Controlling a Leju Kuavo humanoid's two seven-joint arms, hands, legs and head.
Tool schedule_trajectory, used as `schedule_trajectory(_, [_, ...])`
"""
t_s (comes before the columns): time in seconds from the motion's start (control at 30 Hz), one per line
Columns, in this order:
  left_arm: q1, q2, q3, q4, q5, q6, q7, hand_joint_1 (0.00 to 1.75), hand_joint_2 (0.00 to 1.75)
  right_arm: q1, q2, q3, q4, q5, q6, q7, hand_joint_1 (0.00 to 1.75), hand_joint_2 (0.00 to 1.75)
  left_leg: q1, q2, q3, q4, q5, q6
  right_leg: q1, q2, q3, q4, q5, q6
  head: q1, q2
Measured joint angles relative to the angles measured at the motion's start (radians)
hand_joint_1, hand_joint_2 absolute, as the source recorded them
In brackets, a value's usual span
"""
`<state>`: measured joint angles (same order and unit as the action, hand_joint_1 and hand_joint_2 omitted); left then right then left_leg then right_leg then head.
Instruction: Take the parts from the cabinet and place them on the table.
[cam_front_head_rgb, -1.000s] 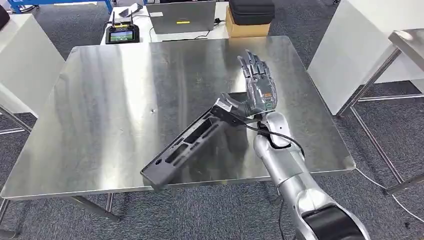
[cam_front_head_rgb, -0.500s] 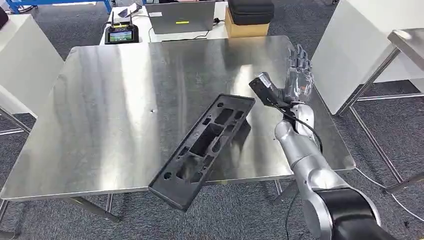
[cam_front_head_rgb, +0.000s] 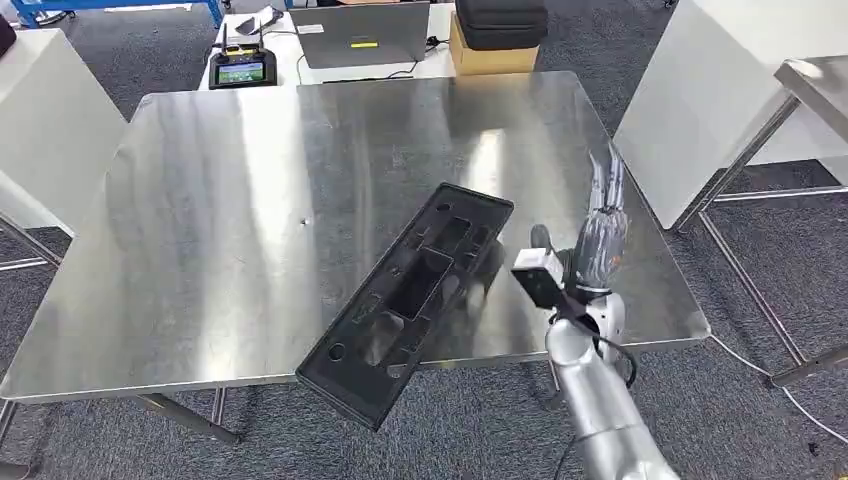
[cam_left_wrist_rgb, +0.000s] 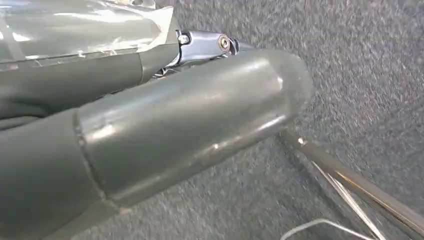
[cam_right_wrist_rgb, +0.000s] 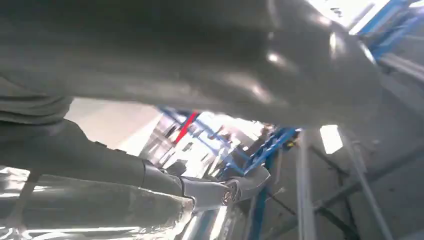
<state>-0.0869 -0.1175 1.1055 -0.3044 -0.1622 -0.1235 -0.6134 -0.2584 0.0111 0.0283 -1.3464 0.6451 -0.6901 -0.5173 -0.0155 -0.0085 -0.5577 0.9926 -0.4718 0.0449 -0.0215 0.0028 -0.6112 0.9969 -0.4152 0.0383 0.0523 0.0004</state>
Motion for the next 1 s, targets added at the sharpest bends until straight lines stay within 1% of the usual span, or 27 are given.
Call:
schedule_trajectory(0.07, [0.000, -0.005, 0.001, -0.002, -0.007, 0.019, 0.000, 0.00, 0.00, 0.061, 0.014, 0.033, -0.077, -0.015, 0.000, -0.009, 0.00, 0.00, -0.001, 0.000, 0.001, 0.000, -0.001, 0.000, 0.000, 0.000, 0.000, 0.000, 0.000, 0.000, 0.000, 0.000])
schedule_trajectory(0.1, [0.000, -0.007, 0.002, -0.003, -0.013, 0.028, 0.001, 0.00, 0.00, 0.088, 0.021, 0.051, -0.113, -0.036, 0.001, -0.018, 0.00, 0.00, -0.004, 0.000, 0.001, 0.003, -0.005, 0.002, -0.003, 0.000, 0.001, -0.003, 0.000, 0.000, 0.000, 0.000])
schedule_trajectory(0.13, [0.000, -0.009, 0.004, -0.003, -0.016, 0.040, 0.007, 0.00, 0.00, 0.116, 0.029, 0.070, -0.141, -0.060, 0.001, -0.031, 0.00, 0.00, -0.003, 0.000, 0.001, 0.003, -0.007, 0.005, -0.010, 0.000, 0.002, -0.003, 0.000, 0.001, 0.000, 0.000])
schedule_trajectory(0.17, [0.001, -0.011, 0.005, -0.004, -0.017, 0.046, 0.014, 0.00, 0.00, 0.140, 0.032, 0.088, -0.163, -0.074, 0.001, -0.043, 0.00, 0.00, -0.002, 0.000, 0.001, 0.004, -0.007, 0.006, -0.010, 0.000, 0.002, -0.003, 0.000, 0.001, 0.000, 0.000])
schedule_trajectory(0.27, [0.002, -0.018, 0.017, -0.004, -0.016, 0.055, 0.031, 0.00, 0.00, 0.200, 0.051, 0.135, -0.205, -0.124, 0.002, -0.076, 0.00, 0.00, -0.003, 0.000, 0.000, 0.009, -0.010, 0.010, -0.013, 0.000, 0.004, -0.003, 0.000, 0.002, 0.000, 0.000])
schedule_trajectory(0.33, [0.002, -0.021, 0.024, -0.005, -0.016, 0.058, 0.036, 0.00, 0.00, 0.222, 0.061, 0.161, -0.217, -0.140, 0.002, -0.084, 0.00, 0.00, -0.004, 0.000, 0.000, 0.012, -0.011, 0.014, -0.014, 0.000, 0.006, -0.004, 0.000, 0.006, 0.000, 0.000])
schedule_trajectory(0.37, [0.002, -0.023, 0.027, -0.005, -0.015, 0.058, 0.037, 0.00, 0.00, 0.228, 0.066, 0.170, -0.227, -0.144, 0.002, -0.087, 0.00, 0.00, -0.004, 0.000, 0.002, 0.010, -0.008, 0.018, -0.014, 0.000, 0.010, -0.010, 0.003, 0.011, 0.000, 0.000])
schedule_trajectory(0.4, [0.002, -0.024, 0.028, -0.007, -0.015, 0.058, 0.037, 0.00, 0.00, 0.231, 0.069, 0.174, -0.233, -0.144, 0.002, -0.088, 0.00, 0.00, 0.004, 0.002, 0.010, -0.013, 0.010, 0.024, 0.001, 0.002, 0.009, -0.002, -0.001, 0.017, 0.000, 0.000])
schedule_trajectory(0.43, [0.002, -0.031, 0.029, -0.007, -0.015, 0.058, 0.037, 0.00, 0.00, 0.234, 0.069, 0.177, -0.237, -0.144, 0.002, -0.089, 0.00, 0.00, 0.008, 0.008, 0.018, -0.017, 0.015, 0.027, -0.007, -0.003, -0.003, 0.017, -0.018, 0.013, 0.002, 0.000])
schedule_trajectory(0.47, [0.002, -0.032, 0.029, -0.009, -0.015, 0.058, 0.038, 0.00, 0.00, 0.235, 0.069, 0.181, -0.240, -0.144, 0.002, -0.089, 0.00, 0.00, 0.008, 0.007, 0.018, -0.020, 0.019, 0.032, 0.003, -0.002, -0.020, 0.065, -0.051, 0.002, 0.002, 0.000])
schedule_trajectory(0.5, [0.002, -0.032, 0.030, -0.010, -0.015, 0.058, 0.040, 0.00, 0.00, 0.237, 0.069, 0.184, -0.241, -0.146, 0.002, -0.089, 0.00, 0.00, 0.009, 0.009, 0.017, -0.019, 0.020, 0.034, 0.000, -0.002, -0.059, 0.154, -0.096, -0.009, 0.003, 0.000])
schedule_trajectory(0.53, [0.002, -0.034, 0.032, -0.010, -0.015, 0.061, 0.043, 0.00, 0.00, 0.241, 0.069, 0.186, -0.241, -0.148, 0.003, -0.088, 0.00, 0.00, 0.008, 0.009, 0.015, -0.019, 0.020, 0.035, 0.000, -0.002, -0.092, 0.233, -0.128, -0.012, 0.004, 0.000])
schedule_trajectory(0.57, [0.002, -0.036, 0.034, -0.010, -0.014, 0.064, 0.046, 0.00, 0.00, 0.245, 0.069, 0.188, -0.240, -0.154, 0.006, -0.087, 0.00, 0.00, 0.007, 0.009, 0.012, -0.018, 0.021, 0.035, 0.001, -0.002, -0.116, 0.294, -0.147, -0.011, 0.003, 0.000])
schedule_trajectory(0.6, [0.003, -0.039, 0.036, -0.010, -0.013, 0.070, 0.050, 0.00, 0.00, 0.249, 0.069, 0.190, -0.239, -0.159, 0.009, -0.084, 0.00, 0.00, 0.007, 0.009, 0.010, -0.016, 0.021, 0.034, 0.001, -0.002, -0.119, 0.311, -0.147, -0.004, 0.003, 0.000])
schedule_trajectory(0.63, [0.004, -0.043, 0.039, -0.010, -0.012, 0.075, 0.056, 0.00, 0.00, 0.251, 0.071, 0.198, -0.235, -0.164, 0.011, -0.081, 0.00, 0.00, 0.007, 0.009, 0.009, -0.013, 0.021, 0.033, 0.000, -0.002, -0.092, 0.271, -0.130, 0.005, 0.003, 0.000])
schedule_trajectory(0.67, [0.004, -0.047, 0.043, -0.010, -0.012, 0.079, 0.059, 0.00, 0.00, 0.252, 0.071, 0.203, -0.233, -0.166, 0.014, -0.080, 0.00, 0.00, 0.008, 0.009, 0.008, -0.011, 0.021, 0.033, 0.000, -0.003, -0.051, 0.202, -0.104, 0.013, 0.003, 0.000])
schedule_trajectory(0.7, [0.004, -0.051, 0.046, -0.010, -0.012, 0.082, 0.061, 0.00, 0.00, 0.253, 0.071, 0.208, -0.230, -0.168, 0.017, -0.080, 0.00, 0.00, 0.009, 0.008, 0.007, -0.007, 0.020, 0.030, -0.003, -0.004, 0.012, 0.093, -0.069, 0.021, 0.003, 0.000])
schedule_trajectory(0.73, [0.004, -0.055, 0.048, -0.010, -0.012, 0.083, 0.064, 0.00, 0.00, 0.255, 0.072, 0.211, -0.229, -0.169, 0.019, -0.077, 0.00, 0.00, 0.007, 0.007, 0.004, 0.002, 0.017, 0.023, -0.007, -0.006, 0.059, 0.002, -0.058, 0.020, 0.003, 0.000])
schedule_trajectory(0.77, [0.004, -0.055, 0.050, -0.012, -0.012, 0.084, 0.065, 0.00, 0.00, 0.258, 0.072, 0.213, -0.228, -0.169, 0.020, -0.076, 0.00, 0.00, 0.002, 0.005, 0.000, 0.006, 0.013, 0.014, 0.000, -0.004, 0.057, 0.006, -0.055, 0.011, 0.002, 0.000])
schedule_trajectory(0.8, [0.004, -0.058, 0.051, -0.014, -0.008, 0.085, 0.067, 0.00, 0.00, 0.264, 0.073, 0.215, -0.230, -0.167, 0.022, -0.073, 0.00, 0.00, 0.003, 0.005, -0.003, 0.010, 0.014, 0.008, -0.001, -0.002, 0.057, 0.005, -0.051, 0.001, 0.002, 0.000])
schedule_trajectory(0.83, [0.004, -0.061, 0.054, -0.018, -0.006, 0.085, 0.069, 0.00, 0.00, 0.269, 0.073, 0.215, -0.231, -0.164, 0.027, -0.069, 0.00, 0.00, 0.005, 0.005, -0.005, 0.010, 0.017, 0.003, 0.002, -0.001, 0.054, 0.005, -0.048, -0.003, 0.001, 0.000])
schedule_trajectory(0.87, [0.004, -0.063, 0.057, -0.019, -0.005, 0.088, 0.069, 0.00, 0.00, 0.274, 0.073, 0.217, -0.231, -0.160, 0.031, -0.067, 0.00, 0.00, 0.008, 0.005, -0.007, 0.008, 0.021, -0.004, 0.004, -0.001, 0.053, 0.007, -0.045, -0.008, 0.002, 0.000])
schedule_trajectory(0.9, [0.004, -0.063, 0.060, -0.021, -0.005, 0.088, 0.070, 0.00, 0.00, 0.276, 0.074, 0.220, -0.231, -0.159, 0.033, -0.067, 0.00, 0.00, 0.010, 0.005, -0.010, 0.012, 0.022, -0.007, -0.006, -0.001, 0.051, 0.001, -0.038, -0.019, 0.002, 0.000])
schedule_trajectory(0.93, [0.005, -0.065, 0.061, -0.022, -0.005, 0.089, 0.070, 0.00, 0.00, 0.276, 0.074, 0.223, -0.231, -0.159, 0.034, -0.067, 0.00, 0.00, 0.014, 0.004, -0.018, 0.026, 0.001, -0.013, -0.009, -0.002, 0.047, 0.000, -0.032, -0.028, 0.002, 0.000])
schedule_trajectory(0.97, [0.005, -0.068, 0.061, -0.022, -0.005, 0.089, 0.070, 0.00, 0.00, 0.277, 0.075, 0.226, -0.233, -0.159, 0.035, -0.066, 0.00, 0.00, 0.017, 0.005, -0.030, 0.061, -0.038, -0.020, -0.009, -0.003, 0.041, 0.000, -0.027, -0.036, -0.002, 0.000])
schedule_trajectory(1.0, [0.005, -0.068, 0.062, -0.024, -0.005, 0.089, 0.070, 0.00, 0.00, 0.279, 0.076, 0.228, -0.234, -0.159, 0.035, -0.066, 0.00, 0.00, 0.022, 0.005, -0.056, 0.129, -0.090, -0.028, -0.008, -0.003, 0.034, 0.000, -0.024, -0.040, -0.004, 0.000])
